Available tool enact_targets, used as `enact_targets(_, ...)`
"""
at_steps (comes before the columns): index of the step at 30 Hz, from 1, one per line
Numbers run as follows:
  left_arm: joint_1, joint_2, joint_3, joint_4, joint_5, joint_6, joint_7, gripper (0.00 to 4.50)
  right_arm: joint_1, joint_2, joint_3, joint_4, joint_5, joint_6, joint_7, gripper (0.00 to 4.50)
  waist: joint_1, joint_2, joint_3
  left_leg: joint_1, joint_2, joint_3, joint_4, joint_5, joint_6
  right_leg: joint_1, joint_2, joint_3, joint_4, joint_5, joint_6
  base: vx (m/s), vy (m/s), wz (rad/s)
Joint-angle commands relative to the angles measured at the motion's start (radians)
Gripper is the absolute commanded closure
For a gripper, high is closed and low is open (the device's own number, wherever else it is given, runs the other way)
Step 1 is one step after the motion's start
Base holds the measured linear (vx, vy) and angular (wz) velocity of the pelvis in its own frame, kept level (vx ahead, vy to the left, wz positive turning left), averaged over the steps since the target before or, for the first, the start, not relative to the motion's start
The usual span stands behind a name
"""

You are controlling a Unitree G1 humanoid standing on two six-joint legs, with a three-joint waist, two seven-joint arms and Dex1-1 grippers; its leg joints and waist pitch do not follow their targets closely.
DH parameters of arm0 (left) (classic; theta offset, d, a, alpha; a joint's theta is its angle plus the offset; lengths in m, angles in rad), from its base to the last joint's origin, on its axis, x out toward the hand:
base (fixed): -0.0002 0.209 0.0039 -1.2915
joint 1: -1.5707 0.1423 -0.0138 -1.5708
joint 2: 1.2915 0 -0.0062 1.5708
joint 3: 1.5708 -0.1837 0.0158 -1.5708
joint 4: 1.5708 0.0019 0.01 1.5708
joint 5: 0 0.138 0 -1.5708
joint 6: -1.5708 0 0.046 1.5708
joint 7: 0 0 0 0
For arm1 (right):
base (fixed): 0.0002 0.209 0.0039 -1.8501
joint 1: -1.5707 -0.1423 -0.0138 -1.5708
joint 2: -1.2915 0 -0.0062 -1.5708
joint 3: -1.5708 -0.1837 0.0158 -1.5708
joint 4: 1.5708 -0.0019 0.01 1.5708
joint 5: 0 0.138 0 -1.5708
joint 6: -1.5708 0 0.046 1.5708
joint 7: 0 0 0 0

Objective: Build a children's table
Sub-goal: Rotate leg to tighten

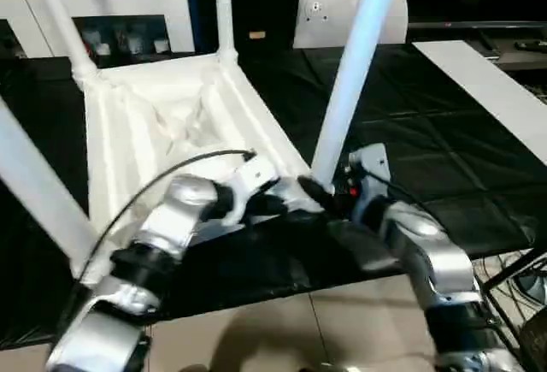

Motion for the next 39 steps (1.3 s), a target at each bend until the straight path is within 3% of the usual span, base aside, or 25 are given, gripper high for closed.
enact_targets(1, -0.002, 0.008, -0.015, -0.042, -0.047, -0.085, -0.086, 4.5, -0.004, -0.029, 0.013, -0.014, 0.021, -0.024, 0.077, 0.36, 0.007, 0.001, -0.06, 0.003, 0.024, -0.006, -0.06, -0.168, 0.041, 0.056, -0.072, 0.047, -0.079, -0.155, -0.192, 0.0, 0.0, 0.0)
enact_targets(3, 0.002, 0.044, -0.03, -0.038, -0.055, -0.114, -0.161, 4.5, 0.002, -0.084, 0.03, -0.026, 0.039, -0.051, 0.186, 0.2, 0.012, 0.004, -0.06, 0.006, 0.027, -0.004, -0.058, -0.15, 0.047, 0.053, -0.071, 0.046, -0.071, -0.1, -0.209, 0.0, 0.0, 0.0)
enact_targets(10, -0.01, 0.111, -0.061, -0.02, -0.078, -0.178, -0.341, 4.5, 0.015, -0.233, 0.108, -0.041, 0.072, -0.085, 0.467, 0.2, 0.039, 0.002, -0.063, 0.007, 0.031, -0.002, -0.053, -0.125, 0.066, 0.055, -0.073, 0.044, -0.059, -0.037, -0.233, 0.0, 0.0, 0.0)
enact_targets(15, -0.026, 0.145, -0.09, -0.005, -0.092, -0.22, -0.449, 4.5, -0.006, -0.3, 0.142, -0.038, 0.119, -0.048, 0.625, 0.47, 0.055, 0.0, -0.061, 0.008, 0.034, -0.002, -0.054, -0.154, 0.059, 0.054, -0.076, 0.043, -0.062, -0.089, -0.234, 0.0, 0.0, 0.0)
enact_targets(18, -0.029, 0.153, -0.104, -0.008, -0.089, -0.231, -0.489, 4.5, -0.016, -0.318, 0.159, -0.025, 0.123, -0.042, 0.663, 0.83, 0.062, -0.001, -0.061, 0.009, 0.036, -0.001, -0.053, -0.154, 0.052, 0.052, -0.077, 0.042, -0.062, -0.106, -0.231, 0.0, 0.0, 0.0)
enact_targets(22, -0.033, 0.16, -0.126, -0.007, -0.086, -0.246, -0.53, 4.5, -0.029, -0.33, 0.176, -0.003, 0.126, -0.042, 0.705, 0.99, 0.07, -0.004, -0.061, 0.01, 0.036, 0.0, -0.053, -0.155, 0.043, 0.05, -0.078, 0.042, -0.062, -0.117, -0.228, 0.0, 0.0, 0.0)
enact_targets(23, -0.033, 0.16, -0.127, -0.007, -0.086, -0.247, -0.53, 4.5, -0.03, -0.33, 0.176, -0.003, 0.125, -0.042, 0.705, 1.25, 0.071, -0.003, -0.061, 0.01, 0.036, -0.001, -0.053, -0.156, 0.042, 0.05, -0.078, 0.042, -0.062, -0.118, -0.227, 0.0, 0.0, 0.0)
enact_targets(38, -0.052, 0.157, -0.138, 0.029, -0.082, -0.28, -0.549, 4.5, -0.059, -0.297, 0.197, 0.035, 0.125, -0.041, 0.698, 2.41, 0.071, -0.006, -0.062, 0.009, 0.034, -0.001, -0.051, -0.157, 0.031, 0.051, -0.077, 0.04, -0.061, -0.131, -0.223, 0.0, 0.0, 0.0)
enact_targets(39, -0.052, 0.156, -0.136, 0.03, -0.081, -0.279, -0.546, 4.5, -0.057, -0.296, 0.197, 0.031, 0.128, -0.036, 0.697, 2.42, 0.071, -0.002, -0.062, 0.008, 0.034, -0.002, -0.051, -0.159, 0.029, 0.051, -0.078, 0.04, -0.061, -0.135, -0.223, 0.0, 0.0, 0.0)
